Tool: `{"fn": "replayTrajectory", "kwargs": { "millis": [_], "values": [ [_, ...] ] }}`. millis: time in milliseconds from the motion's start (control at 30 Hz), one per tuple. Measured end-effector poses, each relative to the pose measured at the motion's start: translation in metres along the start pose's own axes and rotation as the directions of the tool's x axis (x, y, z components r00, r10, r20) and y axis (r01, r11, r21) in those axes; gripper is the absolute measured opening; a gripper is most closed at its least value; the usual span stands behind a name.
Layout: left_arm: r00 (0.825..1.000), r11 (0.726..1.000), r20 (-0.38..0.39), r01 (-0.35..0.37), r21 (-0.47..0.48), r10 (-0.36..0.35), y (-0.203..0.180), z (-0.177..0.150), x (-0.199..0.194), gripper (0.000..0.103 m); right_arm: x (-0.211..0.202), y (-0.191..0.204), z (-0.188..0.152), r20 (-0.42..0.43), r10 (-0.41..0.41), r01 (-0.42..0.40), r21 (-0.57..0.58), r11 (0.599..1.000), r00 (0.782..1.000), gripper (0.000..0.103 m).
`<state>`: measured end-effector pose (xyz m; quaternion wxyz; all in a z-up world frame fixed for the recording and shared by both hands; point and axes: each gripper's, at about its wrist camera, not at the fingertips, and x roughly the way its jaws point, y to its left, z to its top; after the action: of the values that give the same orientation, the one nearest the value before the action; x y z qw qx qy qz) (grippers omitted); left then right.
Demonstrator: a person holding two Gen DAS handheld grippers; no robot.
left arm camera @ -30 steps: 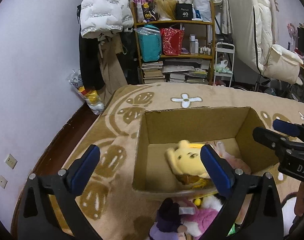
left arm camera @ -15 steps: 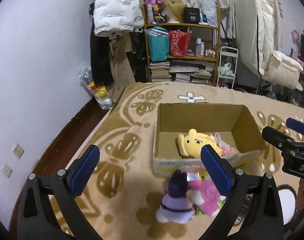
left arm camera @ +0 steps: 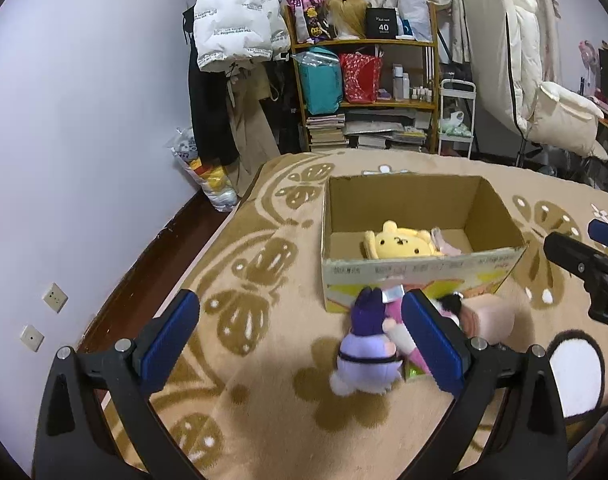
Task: Organize soft objects
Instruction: 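Withdraw both tools from the box toward the remaining items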
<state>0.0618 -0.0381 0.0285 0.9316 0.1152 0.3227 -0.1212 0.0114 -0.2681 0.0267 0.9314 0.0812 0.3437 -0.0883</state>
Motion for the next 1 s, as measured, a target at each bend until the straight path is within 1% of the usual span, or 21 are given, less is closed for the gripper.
{"fn": "replayTrajectory", "kwargs": {
  "millis": [100, 333, 500, 633, 767, 1000],
  "values": [
    [1.000, 1.000, -0.012, -0.001, -0.003, 0.001, 0.000, -0.007, -0.002, 0.100, -0.001, 0.000, -0.005, 0.001, -0.013, 0.013, -0.001, 1.000, 1.000, 0.103],
    [0.999, 1.000, -0.039, 0.002, -0.006, -0.002, 0.002, -0.019, 0.002, 0.100, 0.011, -0.002, -0.014, -0.033, -0.020, 0.020, 0.005, 1.000, 0.999, 0.103],
    [0.997, 0.999, -0.076, 0.024, -0.028, -0.026, 0.005, -0.020, 0.016, 0.100, 0.028, -0.005, -0.020, -0.069, -0.023, 0.024, 0.014, 1.000, 0.997, 0.103],
    [0.994, 0.999, -0.103, 0.024, -0.022, -0.026, 0.004, -0.023, 0.029, 0.100, 0.042, -0.006, -0.024, -0.099, -0.025, 0.028, 0.023, 0.999, 0.995, 0.103],
    [0.989, 0.999, -0.138, 0.045, -0.023, -0.047, 0.001, -0.024, 0.043, 0.100, 0.057, -0.006, -0.026, -0.127, -0.024, 0.029, 0.035, 0.999, 0.992, 0.103],
    [0.984, 0.998, -0.167, 0.055, -0.006, -0.056, -0.004, -0.023, 0.063, 0.100, 0.082, -0.007, -0.030, -0.171, -0.025, 0.035, 0.058, 0.998, 0.985, 0.103]
  ]
}}
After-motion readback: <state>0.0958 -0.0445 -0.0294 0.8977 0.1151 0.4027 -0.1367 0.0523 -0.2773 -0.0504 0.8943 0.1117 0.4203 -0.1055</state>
